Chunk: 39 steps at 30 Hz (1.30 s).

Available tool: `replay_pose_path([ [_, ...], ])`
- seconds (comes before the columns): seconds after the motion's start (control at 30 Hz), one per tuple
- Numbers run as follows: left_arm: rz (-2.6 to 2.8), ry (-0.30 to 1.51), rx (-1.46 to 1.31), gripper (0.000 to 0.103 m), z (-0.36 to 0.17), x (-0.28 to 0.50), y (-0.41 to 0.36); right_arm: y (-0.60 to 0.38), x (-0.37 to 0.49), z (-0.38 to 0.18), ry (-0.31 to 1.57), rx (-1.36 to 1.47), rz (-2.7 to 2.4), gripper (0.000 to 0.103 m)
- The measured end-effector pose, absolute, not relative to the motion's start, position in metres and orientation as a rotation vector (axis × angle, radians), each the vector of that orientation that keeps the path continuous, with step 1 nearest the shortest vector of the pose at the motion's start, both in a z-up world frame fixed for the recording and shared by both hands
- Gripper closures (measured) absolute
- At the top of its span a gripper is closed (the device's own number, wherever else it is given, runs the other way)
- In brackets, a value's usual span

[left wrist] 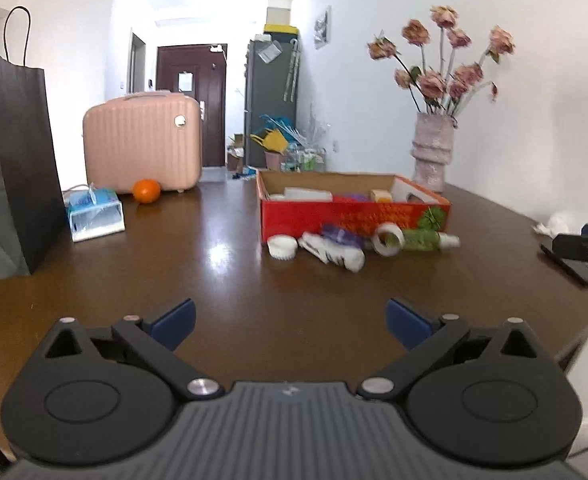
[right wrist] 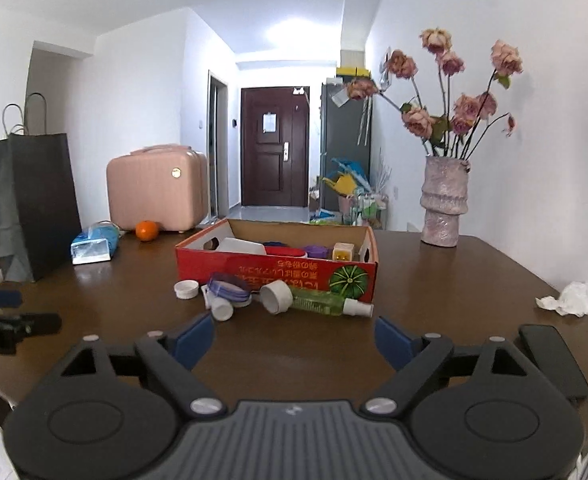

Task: Organize rigid objects
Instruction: 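Lift both tools out of the box and back toward the items, then grasp the white bottle cap with the left tool while the right tool grasps the small white spray bottle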

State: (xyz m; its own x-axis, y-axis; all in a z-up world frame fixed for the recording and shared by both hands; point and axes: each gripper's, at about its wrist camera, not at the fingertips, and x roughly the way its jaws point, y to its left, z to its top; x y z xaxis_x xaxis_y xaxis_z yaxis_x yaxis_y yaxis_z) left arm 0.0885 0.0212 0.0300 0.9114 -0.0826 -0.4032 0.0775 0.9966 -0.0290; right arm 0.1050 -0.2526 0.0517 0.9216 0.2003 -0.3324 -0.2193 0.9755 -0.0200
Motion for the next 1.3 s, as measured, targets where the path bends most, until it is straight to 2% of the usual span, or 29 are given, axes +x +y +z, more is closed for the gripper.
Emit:
replay_pose_path([
  [0.17, -0.082, 0.439, 0.026, 0.0, 0.022, 0.077, 0.015, -0.254, 0.075, 0.039, 0.359, -0.04, 0.23, 0.004],
  [0.7, -0.07, 0.56, -0.004, 0.0, 0.001, 0.137, 0.021, -0.263, 0.127, 0.001, 0.491, 0.053, 0.174, 0.007],
  [0.9, -0.095, 0.613, 0.008, 0.003, -0.005, 0.181, 0.02, -0.255, 0.166, -0.004, 0.555, 0.059, 0.213, 0.015],
  [1.07, -0.127, 0.66, 0.026, 0.014, -0.005, 0.24, 0.023, -0.228, 0.212, -0.004, 0.591, 0.024, 0.286, 0.026],
  [1.13, -0.135, 0.686, 0.021, 0.023, -0.006, 0.266, 0.025, -0.214, 0.233, -0.004, 0.604, -0.009, 0.32, 0.032],
  [1.27, -0.167, 0.712, 0.015, 0.026, -0.008, 0.313, 0.027, -0.186, 0.281, -0.006, 0.627, -0.035, 0.38, 0.036],
  [1.3, -0.172, 0.723, 0.005, 0.026, -0.009, 0.327, 0.028, -0.179, 0.293, -0.007, 0.635, -0.037, 0.392, 0.041],
])
